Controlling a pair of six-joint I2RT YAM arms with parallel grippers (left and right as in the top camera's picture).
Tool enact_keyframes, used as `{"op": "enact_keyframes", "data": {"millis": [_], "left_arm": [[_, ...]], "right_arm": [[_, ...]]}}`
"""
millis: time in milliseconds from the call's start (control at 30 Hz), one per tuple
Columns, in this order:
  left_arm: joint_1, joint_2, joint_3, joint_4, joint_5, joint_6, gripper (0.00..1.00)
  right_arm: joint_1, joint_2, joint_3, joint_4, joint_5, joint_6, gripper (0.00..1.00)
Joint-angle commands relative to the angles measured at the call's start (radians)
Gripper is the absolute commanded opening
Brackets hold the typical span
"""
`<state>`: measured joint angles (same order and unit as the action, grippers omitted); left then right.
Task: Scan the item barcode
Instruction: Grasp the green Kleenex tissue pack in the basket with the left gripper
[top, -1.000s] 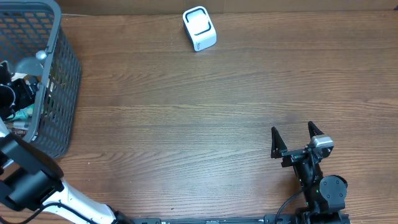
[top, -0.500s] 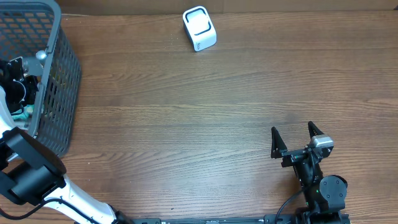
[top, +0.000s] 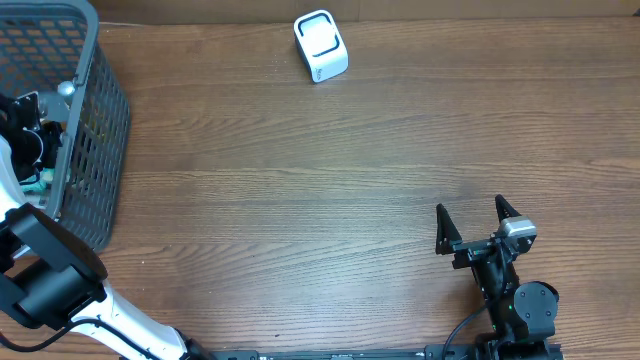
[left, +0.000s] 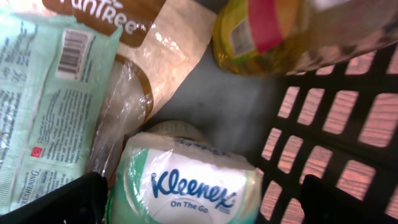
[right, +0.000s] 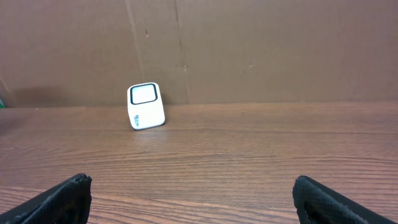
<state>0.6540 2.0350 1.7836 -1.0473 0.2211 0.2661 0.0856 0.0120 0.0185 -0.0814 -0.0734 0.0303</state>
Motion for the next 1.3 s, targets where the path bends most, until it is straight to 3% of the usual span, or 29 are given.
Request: {"op": "enact_keyframes", "data": {"millis": [0, 867, 1133, 1267], "left_arm": [[-0.008, 0.020, -0.033, 0.010, -0.030, 0.026, 0.99], [-0.008, 0.020, -0.146, 0.111, -0.045, 0.026, 1.00], [-0.008, 0.020, -0.146, 0.115, -0.045, 0.026, 0.93], [-0.008, 0.021, -0.150, 0.119, -0.045, 0.026, 0.85]], "right_arm": [[-0.003, -0.009, -0.010, 0.004, 0.009, 0.007, 1.00], [-0.003, -0.009, -0.010, 0.004, 0.009, 0.007, 1.00], [-0.003, -0.009, -0.010, 0.004, 0.009, 0.007, 1.00], [-0.003, -0.009, -0.010, 0.004, 0.009, 0.007, 1.00]]}}
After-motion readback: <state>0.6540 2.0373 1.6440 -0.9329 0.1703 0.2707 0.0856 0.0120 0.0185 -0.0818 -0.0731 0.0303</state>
